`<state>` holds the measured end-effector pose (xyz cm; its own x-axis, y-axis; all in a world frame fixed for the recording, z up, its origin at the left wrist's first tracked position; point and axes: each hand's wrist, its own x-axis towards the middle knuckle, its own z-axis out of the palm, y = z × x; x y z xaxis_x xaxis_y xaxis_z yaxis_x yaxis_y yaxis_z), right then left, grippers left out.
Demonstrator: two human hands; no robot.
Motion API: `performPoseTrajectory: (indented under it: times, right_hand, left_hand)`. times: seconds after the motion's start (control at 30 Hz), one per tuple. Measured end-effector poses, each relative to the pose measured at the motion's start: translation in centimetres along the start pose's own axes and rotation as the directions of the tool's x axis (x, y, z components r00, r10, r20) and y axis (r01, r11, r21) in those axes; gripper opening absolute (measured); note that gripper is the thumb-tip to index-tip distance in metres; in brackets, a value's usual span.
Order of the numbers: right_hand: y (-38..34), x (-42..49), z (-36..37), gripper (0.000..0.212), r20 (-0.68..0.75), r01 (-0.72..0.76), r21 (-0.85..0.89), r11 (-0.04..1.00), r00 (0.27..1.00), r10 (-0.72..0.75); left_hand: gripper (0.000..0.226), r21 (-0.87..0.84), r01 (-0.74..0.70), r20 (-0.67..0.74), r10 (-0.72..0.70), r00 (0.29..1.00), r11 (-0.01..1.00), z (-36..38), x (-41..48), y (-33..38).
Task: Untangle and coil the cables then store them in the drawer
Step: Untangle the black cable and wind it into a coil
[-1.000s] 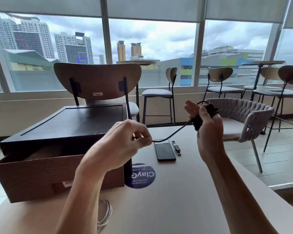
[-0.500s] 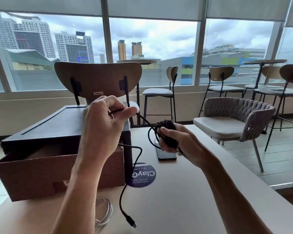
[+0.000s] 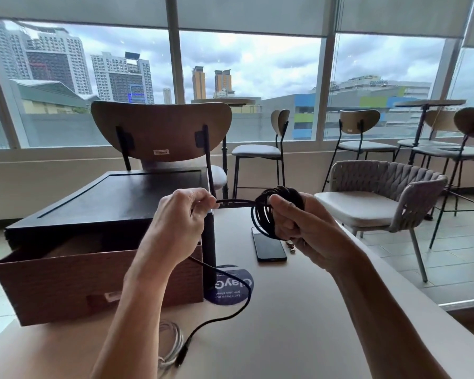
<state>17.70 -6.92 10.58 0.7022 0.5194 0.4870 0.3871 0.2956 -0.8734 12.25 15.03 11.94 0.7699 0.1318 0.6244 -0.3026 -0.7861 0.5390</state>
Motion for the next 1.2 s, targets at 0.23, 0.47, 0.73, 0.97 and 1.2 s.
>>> performPoseTrajectory:
  times: [0.23, 0.47, 0.73, 0.97, 1.2]
  right_hand:
    - [0.2, -0.4, -1.0, 0.029, 0.106, -0.102, -0.184, 0.978, 0.987, 0.123]
    - [-0.5, 0.0, -0.5, 0.028, 0.046, -0.034, 0.111, 0.993, 0.999, 0.029]
    - [-1.2, 0.8, -0.4, 0.015, -0.243, 0.162, 0.591, 0.79, 0.97, -0.018]
    - [-0.8, 0.9, -1.8, 0.017, -0.494, 0.182, 0.107, 0.977, 0.863, -0.106]
    - [0.8, 0.8, -1.8, 0.014, -0.287, -0.006, -0.408, 0.913, 0.95, -0.122]
  left_hand:
    - [0.007, 0.069, -0.099, -0.273, 0.115, 0.955, 0.993, 0.7, 0.1, 0.3]
    - [0.026, -0.064, 0.083, -0.113, -0.09, 0.99, 0.994, 2.5, 0.1, 0.6]
    - [0.02, 0.109, 0.029, 0.46, -0.076, 0.885, 0.994, 5.7, -1.2, 2.5]
    - [0.021, 0.126, -0.186, 0.588, 0.078, 0.805, 0.975, 4.9, -1.9, 4.3]
    - [0.033, -0.139, -0.285, 0.388, 0.316, 0.866, 0.949, 0.7, -1.0, 5.0]
